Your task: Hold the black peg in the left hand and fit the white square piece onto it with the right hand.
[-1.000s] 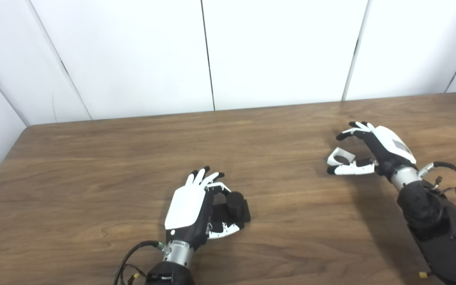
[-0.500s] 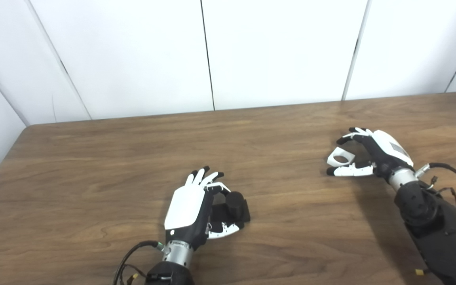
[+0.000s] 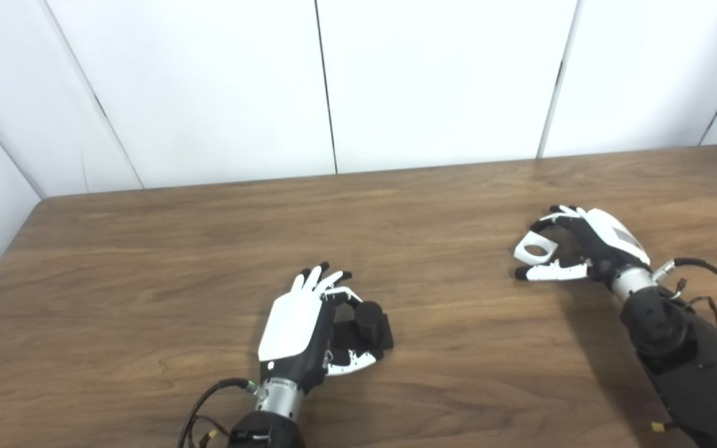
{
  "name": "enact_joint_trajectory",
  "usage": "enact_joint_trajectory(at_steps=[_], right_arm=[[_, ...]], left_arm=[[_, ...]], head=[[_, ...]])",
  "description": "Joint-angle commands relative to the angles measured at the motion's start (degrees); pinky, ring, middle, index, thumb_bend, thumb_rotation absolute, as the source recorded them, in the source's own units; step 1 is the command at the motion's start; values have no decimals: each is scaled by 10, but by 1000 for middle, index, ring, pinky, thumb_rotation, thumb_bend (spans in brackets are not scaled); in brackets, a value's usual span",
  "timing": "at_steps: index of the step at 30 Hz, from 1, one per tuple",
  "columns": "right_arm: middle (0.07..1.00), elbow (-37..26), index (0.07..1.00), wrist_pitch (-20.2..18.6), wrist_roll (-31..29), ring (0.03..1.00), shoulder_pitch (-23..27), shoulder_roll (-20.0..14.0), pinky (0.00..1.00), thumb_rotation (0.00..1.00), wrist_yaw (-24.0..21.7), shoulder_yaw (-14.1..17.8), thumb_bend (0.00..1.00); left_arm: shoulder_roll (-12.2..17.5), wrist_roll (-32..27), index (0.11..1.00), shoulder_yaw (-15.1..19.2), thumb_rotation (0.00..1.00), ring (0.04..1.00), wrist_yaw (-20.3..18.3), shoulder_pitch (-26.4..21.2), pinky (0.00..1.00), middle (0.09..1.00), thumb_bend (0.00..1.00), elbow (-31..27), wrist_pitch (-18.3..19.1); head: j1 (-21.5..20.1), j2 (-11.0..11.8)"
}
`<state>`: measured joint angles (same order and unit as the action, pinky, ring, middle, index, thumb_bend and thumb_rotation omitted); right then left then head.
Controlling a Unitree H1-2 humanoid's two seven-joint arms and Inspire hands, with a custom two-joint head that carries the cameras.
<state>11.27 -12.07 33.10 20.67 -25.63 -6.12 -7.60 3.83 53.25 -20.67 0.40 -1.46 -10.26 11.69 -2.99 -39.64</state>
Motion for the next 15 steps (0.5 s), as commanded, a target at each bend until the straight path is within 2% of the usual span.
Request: enact_joint_trajectory(at_steps=[1,15], right_arm=[[938,-13,732,19,6,993,20,-18,980,418,20,6,914],[936,1,712,22,8,998,15,-24,972,423,23,2,903]], left_arm=[[11,9,485,3,76,979,-5,1,1000,877,520,9,9],[13,17,485,1,77,978,-8,2,1000,877,520,2,13]], head=[[-1,0],[-1,-4]])
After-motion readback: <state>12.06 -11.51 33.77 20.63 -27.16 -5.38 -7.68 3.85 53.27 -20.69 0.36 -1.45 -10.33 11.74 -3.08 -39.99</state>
